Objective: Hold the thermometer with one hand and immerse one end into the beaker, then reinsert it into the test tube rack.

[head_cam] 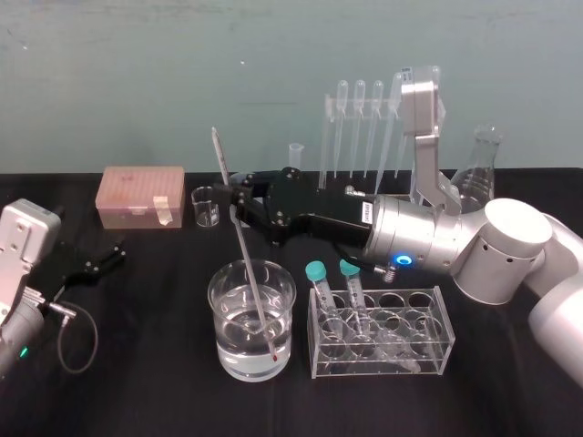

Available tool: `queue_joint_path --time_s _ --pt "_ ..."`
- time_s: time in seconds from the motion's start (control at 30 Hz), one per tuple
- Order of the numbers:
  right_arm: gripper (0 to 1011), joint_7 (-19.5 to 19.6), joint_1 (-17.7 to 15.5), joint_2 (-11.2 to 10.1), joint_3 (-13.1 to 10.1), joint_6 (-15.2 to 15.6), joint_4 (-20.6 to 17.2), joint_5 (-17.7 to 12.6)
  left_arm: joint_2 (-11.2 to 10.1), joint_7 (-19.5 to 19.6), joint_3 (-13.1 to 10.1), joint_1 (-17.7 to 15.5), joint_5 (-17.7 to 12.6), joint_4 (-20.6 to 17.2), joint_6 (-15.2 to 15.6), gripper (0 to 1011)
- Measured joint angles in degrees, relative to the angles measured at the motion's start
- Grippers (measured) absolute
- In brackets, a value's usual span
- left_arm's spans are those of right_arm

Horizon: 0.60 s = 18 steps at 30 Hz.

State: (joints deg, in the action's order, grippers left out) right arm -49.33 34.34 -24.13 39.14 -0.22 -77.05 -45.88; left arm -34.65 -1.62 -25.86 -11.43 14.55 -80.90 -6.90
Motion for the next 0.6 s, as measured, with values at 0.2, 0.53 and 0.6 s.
queue_joint_path --time_s 0.2,0.53,0.6 --pt "58 0.02 0.00 0.00 0.00 0.00 0.00 -0.02 0.00 0.00 0.00 0.00 0.00 0.00 0.00 1008" --pt "58 0.02 0.00 0.00 0.00 0.00 0.00 -0.05 0.00 0.00 0.00 0.00 0.00 0.00 0.00 1008" --pt "58 0.02 0.00 0.00 0.00 0.00 0.00 -0.05 0.00 0.00 0.00 0.00 0.00 0.00 0.00 1008"
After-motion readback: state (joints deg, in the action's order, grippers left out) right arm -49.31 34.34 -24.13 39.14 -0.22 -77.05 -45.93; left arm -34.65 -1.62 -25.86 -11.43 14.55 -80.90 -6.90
